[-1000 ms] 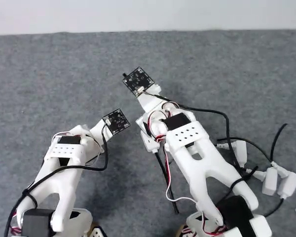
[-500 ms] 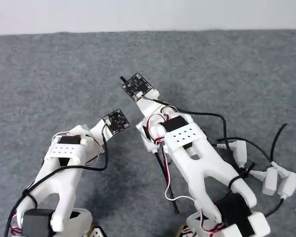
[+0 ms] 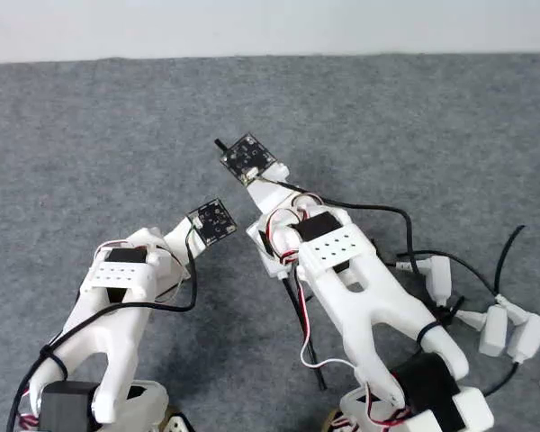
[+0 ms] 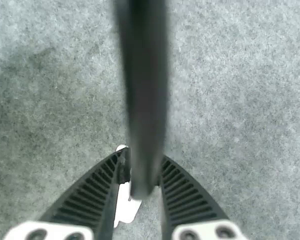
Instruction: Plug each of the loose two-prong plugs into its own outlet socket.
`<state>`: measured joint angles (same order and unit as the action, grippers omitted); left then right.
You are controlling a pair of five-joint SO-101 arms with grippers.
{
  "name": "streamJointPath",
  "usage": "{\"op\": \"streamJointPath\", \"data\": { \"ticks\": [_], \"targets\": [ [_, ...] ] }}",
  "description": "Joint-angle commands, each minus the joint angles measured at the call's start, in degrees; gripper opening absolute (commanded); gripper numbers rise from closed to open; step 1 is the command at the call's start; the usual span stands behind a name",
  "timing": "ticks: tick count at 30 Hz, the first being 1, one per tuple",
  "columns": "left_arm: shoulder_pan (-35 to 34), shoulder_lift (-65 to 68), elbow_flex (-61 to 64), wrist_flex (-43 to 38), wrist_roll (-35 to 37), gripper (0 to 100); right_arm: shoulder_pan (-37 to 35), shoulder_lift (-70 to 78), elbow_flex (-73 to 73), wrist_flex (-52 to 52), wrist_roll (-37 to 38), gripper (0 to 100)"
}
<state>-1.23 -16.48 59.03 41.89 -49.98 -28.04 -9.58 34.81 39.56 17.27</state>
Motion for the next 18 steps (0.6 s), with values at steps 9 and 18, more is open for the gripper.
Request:
{"op": "streamJointPath", "data": {
  "ticks": [9, 18],
  "targets": [
    [-0.35, -1.93, -0.13, -0.97, 0.62, 1, -0.57, -4.53, 2.37, -2.33, -0.70, 0.8],
    [-0.35, -1.93, -0.13, -0.97, 0.62, 1, -0.84, -3.91, 2.46, -5.14, -1.05, 0.8]
  ]
}}
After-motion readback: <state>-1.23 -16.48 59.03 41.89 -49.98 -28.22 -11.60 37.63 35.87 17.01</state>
